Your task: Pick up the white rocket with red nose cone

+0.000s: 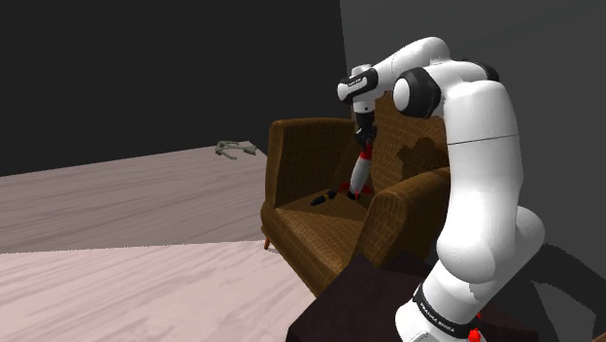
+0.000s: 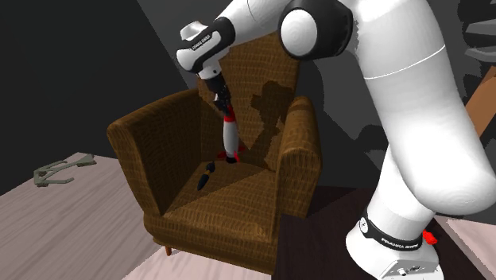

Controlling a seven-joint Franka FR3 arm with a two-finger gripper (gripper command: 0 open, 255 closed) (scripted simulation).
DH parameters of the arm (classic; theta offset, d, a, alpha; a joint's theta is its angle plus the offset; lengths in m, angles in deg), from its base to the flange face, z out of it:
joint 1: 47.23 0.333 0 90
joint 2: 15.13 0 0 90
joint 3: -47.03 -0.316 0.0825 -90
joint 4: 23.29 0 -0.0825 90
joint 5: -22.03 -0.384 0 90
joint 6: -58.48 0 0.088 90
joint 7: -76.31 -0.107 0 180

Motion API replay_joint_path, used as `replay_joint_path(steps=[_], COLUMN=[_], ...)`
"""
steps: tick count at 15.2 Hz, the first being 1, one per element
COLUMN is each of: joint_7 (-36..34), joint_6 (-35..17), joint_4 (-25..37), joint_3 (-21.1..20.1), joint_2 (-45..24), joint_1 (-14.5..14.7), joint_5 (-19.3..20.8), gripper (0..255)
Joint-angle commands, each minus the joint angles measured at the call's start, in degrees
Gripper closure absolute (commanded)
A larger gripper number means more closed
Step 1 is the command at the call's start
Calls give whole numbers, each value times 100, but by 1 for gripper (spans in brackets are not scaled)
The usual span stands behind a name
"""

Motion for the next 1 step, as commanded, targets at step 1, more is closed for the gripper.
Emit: replay_joint_path(steps=[1], joint_7=[12], joint_6=[58], joint_4=[68], joint_3=[2], joint_2=[-5], joint_1=[-7], joint_5=[-2], gripper=[255])
